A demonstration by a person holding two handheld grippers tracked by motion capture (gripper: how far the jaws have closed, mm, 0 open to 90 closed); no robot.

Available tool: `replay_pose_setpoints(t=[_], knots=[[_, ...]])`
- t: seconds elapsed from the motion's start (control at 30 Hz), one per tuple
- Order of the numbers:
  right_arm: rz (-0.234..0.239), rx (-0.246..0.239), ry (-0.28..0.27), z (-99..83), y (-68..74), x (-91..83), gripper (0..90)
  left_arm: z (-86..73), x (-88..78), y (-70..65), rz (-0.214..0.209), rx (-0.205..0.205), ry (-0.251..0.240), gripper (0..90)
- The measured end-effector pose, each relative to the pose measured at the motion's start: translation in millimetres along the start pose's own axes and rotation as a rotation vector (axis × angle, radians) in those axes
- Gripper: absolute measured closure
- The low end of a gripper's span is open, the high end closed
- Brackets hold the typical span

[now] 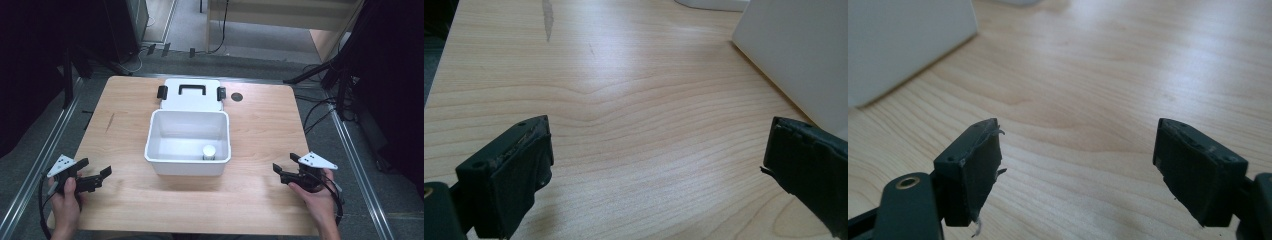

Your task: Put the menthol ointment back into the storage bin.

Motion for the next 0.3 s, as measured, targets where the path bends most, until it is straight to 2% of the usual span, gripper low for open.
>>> replay_pose_setpoints(t=[0.07, 0.17, 0.3], knots=[[-0.007, 0.024, -0.051, -4.1, -0.9, -4.0, 20.9, 0.0, 0.1, -0.1, 0.002, 0.0, 0.002, 0.3], [-0.011, 0.049, -0.093, -9.9, -2.5, -7.0, 21.4, 0.1, 0.0, 0.3, -0.002, -0.007, -0.001, 0.3], [-0.014, 0.073, -0.102, -15.3, -3.1, -7.4, 21.4, 0.1, 0.1, 0.3, -0.001, -0.008, -0.001, 0.3]])
Point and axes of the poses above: each handheld gripper's, and its own axes: x roughly forward along the jaws, z roughly out of its top, y roughly to its left, the point moved 1 cm from there along x, roughly forward along the jaws, and after that the axes turned 8 degrees about -x, right-handed, at the moved point
